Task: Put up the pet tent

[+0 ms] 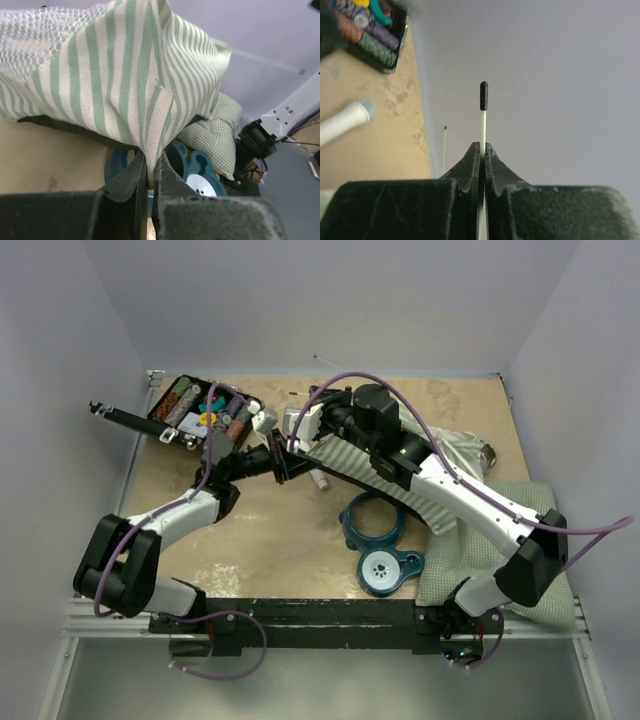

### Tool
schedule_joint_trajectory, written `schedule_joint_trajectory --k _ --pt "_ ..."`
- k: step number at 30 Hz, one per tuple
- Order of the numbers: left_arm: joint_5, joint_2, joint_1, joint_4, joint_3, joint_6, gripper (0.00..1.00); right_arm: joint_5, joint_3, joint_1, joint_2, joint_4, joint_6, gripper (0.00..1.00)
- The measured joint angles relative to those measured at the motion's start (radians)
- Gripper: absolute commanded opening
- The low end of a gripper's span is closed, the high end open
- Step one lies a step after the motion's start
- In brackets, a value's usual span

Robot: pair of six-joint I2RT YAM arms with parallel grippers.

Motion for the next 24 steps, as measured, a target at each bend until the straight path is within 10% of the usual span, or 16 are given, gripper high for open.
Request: schedule_joint_trajectory --k 24 --pt "0.121 -0.282 0.103 -0.663 0.113 0.382 0.0 -0.2 -0.088 -0.083 -0.127 -0.372 -0.171 0.0"
